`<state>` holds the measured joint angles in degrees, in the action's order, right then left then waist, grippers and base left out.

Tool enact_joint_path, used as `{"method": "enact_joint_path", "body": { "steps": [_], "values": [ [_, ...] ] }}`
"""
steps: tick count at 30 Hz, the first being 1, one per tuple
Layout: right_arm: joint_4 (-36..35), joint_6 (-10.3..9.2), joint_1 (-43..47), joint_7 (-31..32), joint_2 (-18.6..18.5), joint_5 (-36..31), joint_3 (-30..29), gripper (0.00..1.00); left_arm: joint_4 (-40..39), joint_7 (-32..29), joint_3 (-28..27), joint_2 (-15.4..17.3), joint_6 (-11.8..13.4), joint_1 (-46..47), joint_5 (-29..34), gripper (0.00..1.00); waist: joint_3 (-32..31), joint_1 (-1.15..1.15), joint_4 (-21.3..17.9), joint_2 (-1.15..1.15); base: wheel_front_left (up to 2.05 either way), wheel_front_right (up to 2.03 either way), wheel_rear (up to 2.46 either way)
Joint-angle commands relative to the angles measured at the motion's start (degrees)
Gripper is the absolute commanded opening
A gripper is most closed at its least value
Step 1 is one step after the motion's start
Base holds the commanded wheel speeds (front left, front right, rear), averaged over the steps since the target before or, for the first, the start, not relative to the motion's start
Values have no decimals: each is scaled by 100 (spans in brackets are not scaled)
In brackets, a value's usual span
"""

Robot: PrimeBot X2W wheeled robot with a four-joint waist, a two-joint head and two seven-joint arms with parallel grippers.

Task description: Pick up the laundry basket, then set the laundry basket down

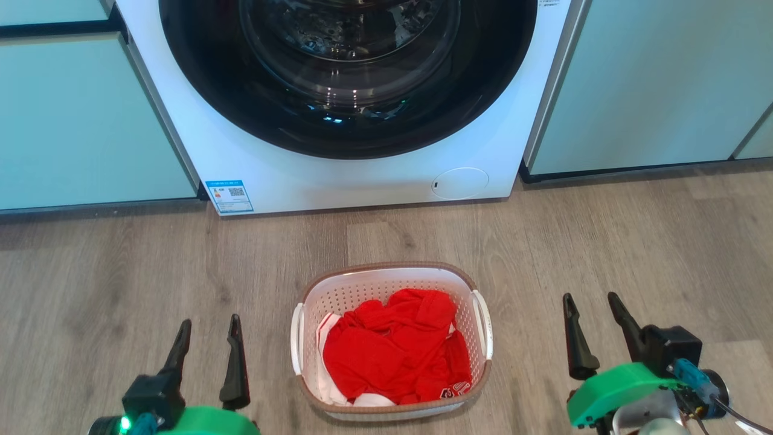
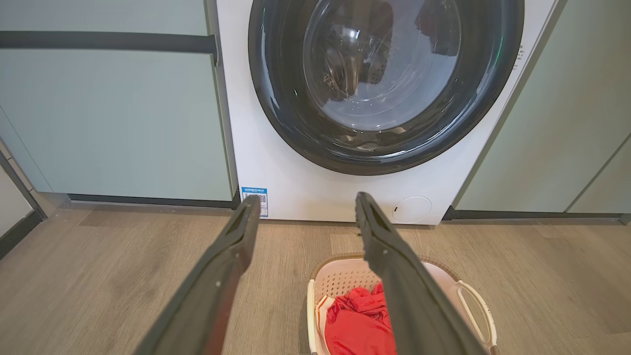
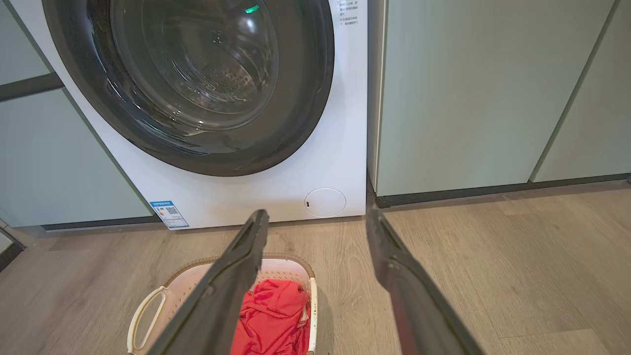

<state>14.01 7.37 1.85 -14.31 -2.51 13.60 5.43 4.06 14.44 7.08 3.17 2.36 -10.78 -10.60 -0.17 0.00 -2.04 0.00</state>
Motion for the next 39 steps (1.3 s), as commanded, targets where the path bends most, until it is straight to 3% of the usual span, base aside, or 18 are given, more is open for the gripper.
{"method": "enact_joint_path", "body": {
  "steps": [1, 5, 6, 10, 39],
  "values": [
    [-200, 12, -109, -69, -37, -48, 94, 100, -165, 56, -170, -29, 31, 127, 24, 100, 5, 0, 1, 0, 0, 0, 0],
    [-206, 12, -119, -69, -37, -47, 70, 100, -180, 56, -172, -29, 35, 142, 48, 100, 17, 0, 8, 0, 0, 0, 0],
    [-3, 0, 0, 0, 0, 0, -27, 0, -1, 0, -1, 0, 0, 0, 0, 0, 17, 0, 7, 0, 0, 0, 0],
    [349, 0, 58, 18, 20, 15, 10, 0, 383, -27, 6, -1, -7, -22, -16, 0, 17, 0, 8, 0, 0, 0, 0],
    [264, 3, -128, 385, -80, 1874, -142, 0, 534, -388, -171, 87, -226, 362, -1952, 0, 21, 0, 52, 0, 0, 0, 0]
  ]
}}
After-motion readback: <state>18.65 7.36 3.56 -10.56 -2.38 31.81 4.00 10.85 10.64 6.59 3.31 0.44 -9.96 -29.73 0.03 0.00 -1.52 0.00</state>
